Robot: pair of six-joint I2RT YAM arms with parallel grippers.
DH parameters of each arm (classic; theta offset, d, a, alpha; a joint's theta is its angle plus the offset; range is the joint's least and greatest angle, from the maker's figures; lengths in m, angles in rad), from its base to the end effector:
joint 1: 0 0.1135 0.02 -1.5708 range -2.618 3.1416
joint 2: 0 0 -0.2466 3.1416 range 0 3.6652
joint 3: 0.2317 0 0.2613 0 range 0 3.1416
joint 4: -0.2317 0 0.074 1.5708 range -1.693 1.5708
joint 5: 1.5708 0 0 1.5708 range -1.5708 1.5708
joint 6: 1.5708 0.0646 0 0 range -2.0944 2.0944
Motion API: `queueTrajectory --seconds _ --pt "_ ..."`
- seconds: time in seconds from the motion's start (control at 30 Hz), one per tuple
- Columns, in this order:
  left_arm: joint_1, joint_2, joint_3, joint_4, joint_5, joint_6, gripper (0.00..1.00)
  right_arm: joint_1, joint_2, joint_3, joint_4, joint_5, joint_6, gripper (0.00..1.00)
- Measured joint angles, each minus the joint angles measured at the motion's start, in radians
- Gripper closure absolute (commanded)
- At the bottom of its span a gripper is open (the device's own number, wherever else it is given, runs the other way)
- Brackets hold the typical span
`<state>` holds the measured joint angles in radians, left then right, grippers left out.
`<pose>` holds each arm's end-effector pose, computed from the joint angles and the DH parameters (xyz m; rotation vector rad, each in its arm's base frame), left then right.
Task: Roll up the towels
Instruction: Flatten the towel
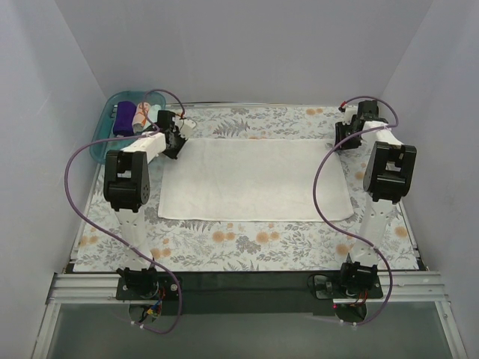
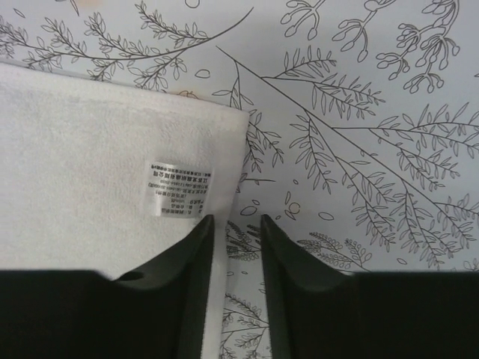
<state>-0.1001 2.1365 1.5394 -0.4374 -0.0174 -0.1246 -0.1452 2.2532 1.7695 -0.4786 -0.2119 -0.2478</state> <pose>0.4648 -0.0456 0.1092 -0.0381 2.6059 -0.0578 0.5036 -0.0599 0.1272 -0.2119 2.4960 0.1076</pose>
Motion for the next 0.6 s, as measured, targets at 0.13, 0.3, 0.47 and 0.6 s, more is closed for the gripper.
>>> queueTrajectory --seconds 0.13,0.3,0.47,0.6 --pt "0.006 -0.03 0.015 -0.085 0.153 0.01 0.73 -0.001 -0.032 0.001 -0.057 -0.031 -0.021 0.46" --pt "0.002 -0.168 0.017 -0.201 0.308 0.024 0.64 -0.009 -0.234 -0.036 -0.195 -0.081 -0.1 0.47" --pt "-0.002 -0.374 -0.035 -0.287 0.434 0.105 0.64 -0.034 -0.507 -0.173 -0.336 -0.117 -0.225 0.53" --pt "-0.003 -0.542 -0.172 -0.357 0.504 0.166 0.63 -0.087 -0.614 -0.405 -0.442 -0.109 -0.307 0.52"
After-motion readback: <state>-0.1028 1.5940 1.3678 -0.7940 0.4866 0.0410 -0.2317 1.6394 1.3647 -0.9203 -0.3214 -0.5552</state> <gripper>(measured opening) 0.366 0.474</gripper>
